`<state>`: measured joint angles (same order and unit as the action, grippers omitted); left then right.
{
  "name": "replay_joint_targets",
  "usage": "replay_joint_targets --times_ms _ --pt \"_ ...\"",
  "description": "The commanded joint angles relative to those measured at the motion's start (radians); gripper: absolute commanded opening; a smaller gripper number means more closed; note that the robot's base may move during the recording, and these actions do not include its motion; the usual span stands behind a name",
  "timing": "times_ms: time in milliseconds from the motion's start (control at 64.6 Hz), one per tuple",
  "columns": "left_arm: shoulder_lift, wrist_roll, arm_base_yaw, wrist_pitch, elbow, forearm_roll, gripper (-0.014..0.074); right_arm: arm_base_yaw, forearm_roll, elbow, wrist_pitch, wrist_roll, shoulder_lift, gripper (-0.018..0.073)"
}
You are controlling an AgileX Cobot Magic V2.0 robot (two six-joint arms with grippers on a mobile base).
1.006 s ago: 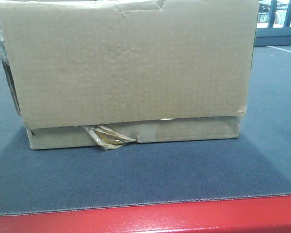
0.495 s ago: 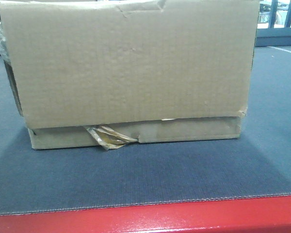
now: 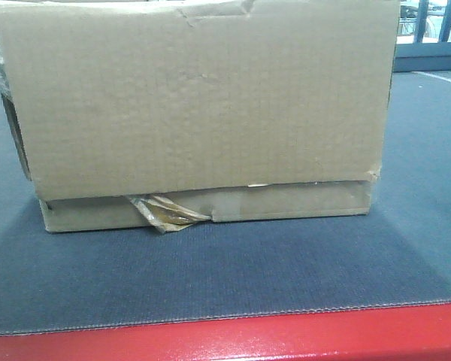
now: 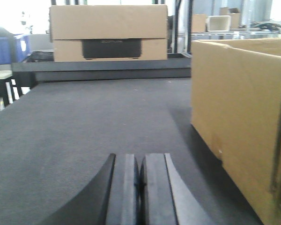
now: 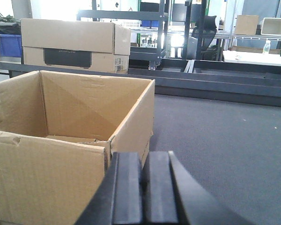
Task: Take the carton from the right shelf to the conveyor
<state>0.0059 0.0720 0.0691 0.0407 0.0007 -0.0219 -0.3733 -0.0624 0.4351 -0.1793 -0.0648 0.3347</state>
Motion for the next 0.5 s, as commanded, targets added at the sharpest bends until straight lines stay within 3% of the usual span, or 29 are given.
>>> replay_joint_targets --times_ms 0,480 --pt "-0.006 -0.008 -0.012 -0.003 -0.001 0.002 -0.0007 0.006 -0.01 0.0 0.023 -0.001 -0.006 -0.0057" --pt "-0.006 -0.008 -0.012 -0.005 -0.001 0.002 -0.0007 0.006 -0.01 0.0 0.023 -0.001 -0.006 -0.0057"
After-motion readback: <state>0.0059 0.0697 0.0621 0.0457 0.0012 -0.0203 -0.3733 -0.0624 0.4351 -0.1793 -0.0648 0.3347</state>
